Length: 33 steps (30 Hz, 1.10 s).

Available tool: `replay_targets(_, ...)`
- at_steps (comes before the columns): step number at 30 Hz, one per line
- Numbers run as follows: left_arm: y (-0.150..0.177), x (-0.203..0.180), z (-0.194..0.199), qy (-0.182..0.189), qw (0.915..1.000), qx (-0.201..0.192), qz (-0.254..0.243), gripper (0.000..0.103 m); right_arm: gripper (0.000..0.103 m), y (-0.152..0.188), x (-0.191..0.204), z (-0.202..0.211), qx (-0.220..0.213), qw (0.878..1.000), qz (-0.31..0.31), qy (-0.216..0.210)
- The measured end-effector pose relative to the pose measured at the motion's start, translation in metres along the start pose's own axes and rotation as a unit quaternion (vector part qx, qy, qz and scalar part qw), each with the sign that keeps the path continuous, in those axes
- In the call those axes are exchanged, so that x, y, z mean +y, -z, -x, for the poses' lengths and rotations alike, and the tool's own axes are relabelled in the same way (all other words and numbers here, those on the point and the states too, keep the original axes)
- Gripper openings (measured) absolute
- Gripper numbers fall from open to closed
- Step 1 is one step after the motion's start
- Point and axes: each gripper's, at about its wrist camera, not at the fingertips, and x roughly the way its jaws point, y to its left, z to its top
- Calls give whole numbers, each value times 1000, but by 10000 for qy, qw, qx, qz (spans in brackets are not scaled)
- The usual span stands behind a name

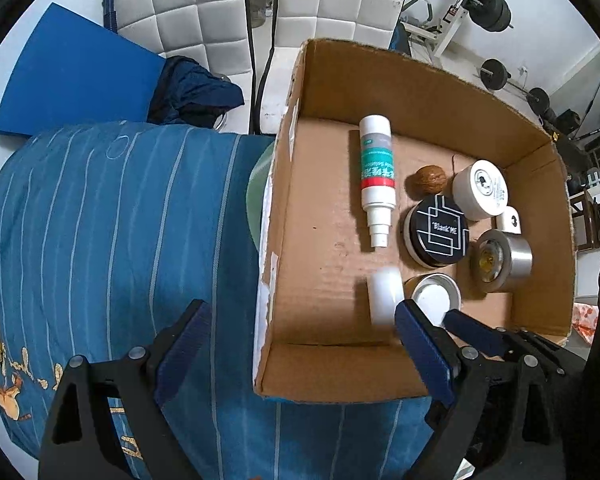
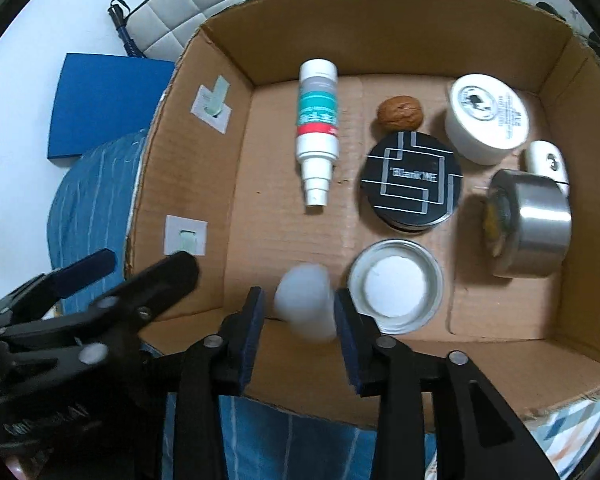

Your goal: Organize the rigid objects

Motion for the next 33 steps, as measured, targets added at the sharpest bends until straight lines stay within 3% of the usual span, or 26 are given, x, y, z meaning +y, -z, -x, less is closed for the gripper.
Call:
replay_targets(6, 6, -10, 19, 76, 9999, -141, 10, 94, 76, 5, -10, 28, -175, 9996, -46, 214)
replay_targets(10, 12, -21, 33, 148, 9996, -226, -18, 94, 88, 14, -22, 54, -377, 9974, 2, 622)
replay_targets(15, 27, -40, 60, 203, 9990, -378, -77, 94, 102, 28, -46, 90, -606, 9948, -61, 820)
replay_targets(21, 56, -65, 117, 170, 9964, -796, -225, 94, 103, 51, -61, 143, -871, 9912, -111, 992)
replay_targets(33, 131, -93, 238, 29, 9869, -1560, -414, 94, 103, 142, -55, 279, -1554, 9807, 62, 1188)
